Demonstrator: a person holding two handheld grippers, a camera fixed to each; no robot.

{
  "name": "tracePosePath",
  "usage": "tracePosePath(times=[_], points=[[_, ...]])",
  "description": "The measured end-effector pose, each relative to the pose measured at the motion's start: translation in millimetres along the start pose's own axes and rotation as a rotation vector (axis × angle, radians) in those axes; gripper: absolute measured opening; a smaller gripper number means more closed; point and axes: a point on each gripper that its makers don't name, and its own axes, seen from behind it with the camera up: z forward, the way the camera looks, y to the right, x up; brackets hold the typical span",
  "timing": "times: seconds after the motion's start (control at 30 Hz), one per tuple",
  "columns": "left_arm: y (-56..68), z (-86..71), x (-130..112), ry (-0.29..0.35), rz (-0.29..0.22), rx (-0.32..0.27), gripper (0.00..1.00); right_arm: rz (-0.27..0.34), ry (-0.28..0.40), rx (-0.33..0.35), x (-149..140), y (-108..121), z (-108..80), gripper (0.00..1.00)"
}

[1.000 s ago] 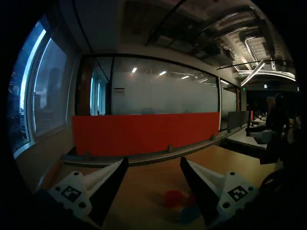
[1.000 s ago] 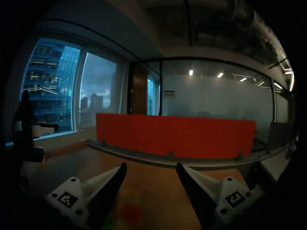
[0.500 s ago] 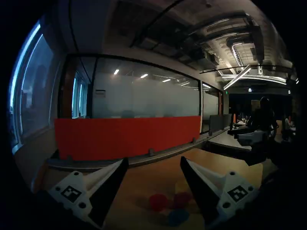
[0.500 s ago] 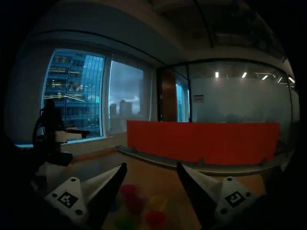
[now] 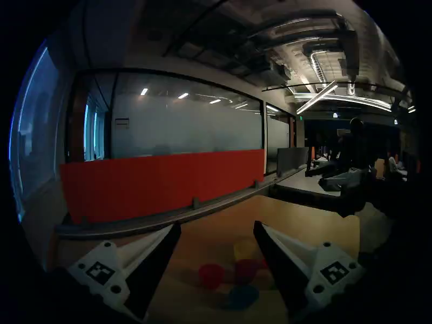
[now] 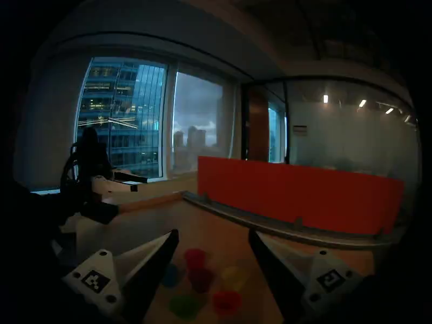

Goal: Pour water

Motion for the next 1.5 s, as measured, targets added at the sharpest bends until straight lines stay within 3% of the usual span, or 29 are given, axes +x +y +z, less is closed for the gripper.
tracePosePath(times=[0.17,0.47,0.87,1.07,1.27,1.5], points=[[8.8,2.4,-10,-0.035,-0.005,-0.041,1.0,-0.007,-0.036,0.008,-10,2,0.1,1.0],[9.4,11.2,-32,-0.097,0.01,-0.059,1.0,-0.032,-0.101,0.048,-27,-5,0.2,1.0],[16.9,17.8,-55,-0.121,0.068,-0.096,1.0,-0.105,-0.194,0.092,-61,-17,1.0,1.0],[22.7,20.4,-66,-0.137,0.062,-0.111,1.0,-0.118,-0.231,0.111,-76,-22,2.3,1.0],[29.6,22.5,-91,-0.184,0.045,-0.138,1.0,-0.115,-0.276,0.134,-98,-25,3.8,1.0],[37.0,24.7,-119,-0.239,0.061,-0.157,1.0,-0.127,-0.323,0.15,-124,-28,6.3,1.0]])
